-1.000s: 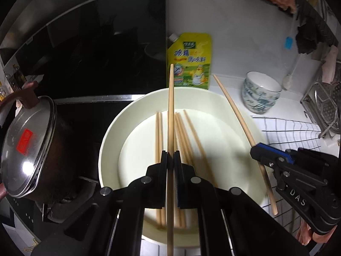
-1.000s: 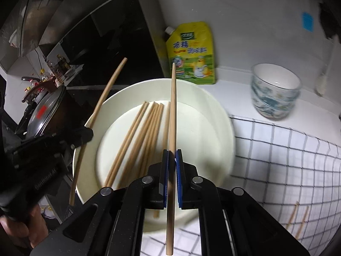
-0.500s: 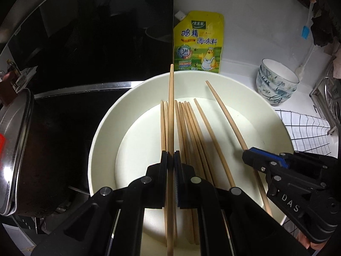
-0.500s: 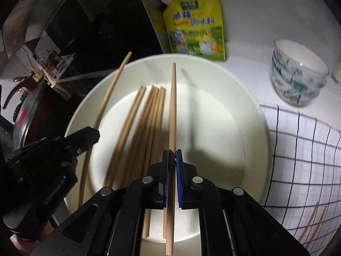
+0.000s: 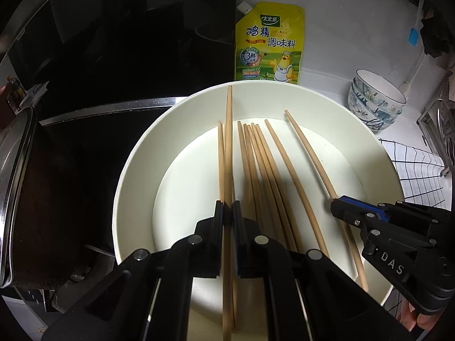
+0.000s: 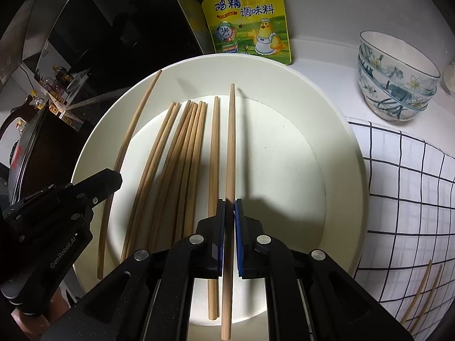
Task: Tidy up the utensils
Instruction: 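Open both grippers to drop the chopsticks into the basin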
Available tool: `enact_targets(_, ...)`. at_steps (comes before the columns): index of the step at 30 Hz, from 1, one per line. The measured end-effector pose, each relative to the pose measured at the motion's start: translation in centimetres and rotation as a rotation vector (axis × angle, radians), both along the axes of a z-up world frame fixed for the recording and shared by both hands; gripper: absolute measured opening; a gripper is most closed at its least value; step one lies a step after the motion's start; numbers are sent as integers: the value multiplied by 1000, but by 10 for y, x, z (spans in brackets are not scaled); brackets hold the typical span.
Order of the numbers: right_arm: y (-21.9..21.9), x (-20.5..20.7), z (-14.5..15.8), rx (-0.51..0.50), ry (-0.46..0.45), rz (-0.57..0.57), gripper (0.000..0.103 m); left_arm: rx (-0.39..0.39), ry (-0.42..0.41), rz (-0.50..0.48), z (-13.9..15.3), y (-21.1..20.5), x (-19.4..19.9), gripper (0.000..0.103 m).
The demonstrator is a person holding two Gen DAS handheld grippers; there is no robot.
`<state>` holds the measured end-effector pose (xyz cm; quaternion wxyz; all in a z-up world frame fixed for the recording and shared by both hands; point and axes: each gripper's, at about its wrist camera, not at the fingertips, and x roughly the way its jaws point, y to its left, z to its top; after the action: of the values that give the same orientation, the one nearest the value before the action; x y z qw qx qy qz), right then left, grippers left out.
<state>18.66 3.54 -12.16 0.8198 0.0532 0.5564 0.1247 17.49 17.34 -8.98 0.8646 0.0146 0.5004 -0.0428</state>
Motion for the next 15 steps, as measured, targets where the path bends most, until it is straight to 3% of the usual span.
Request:
enact_targets(6,1,1,0,0,3,-3,7,-8,8,11,0,4,-1,8)
enact_targets(8,0,0,3,8,-10,-13,17,-9,1,19,2,7,-2,21)
enact_targets(11,0,-2,10,8,-35,-10,19,-17,-16,37,7,13,-6,42)
enact_targets(15,-2,-9,19,8,-61,-8,19,-17,-27,46,13,18,-10,45)
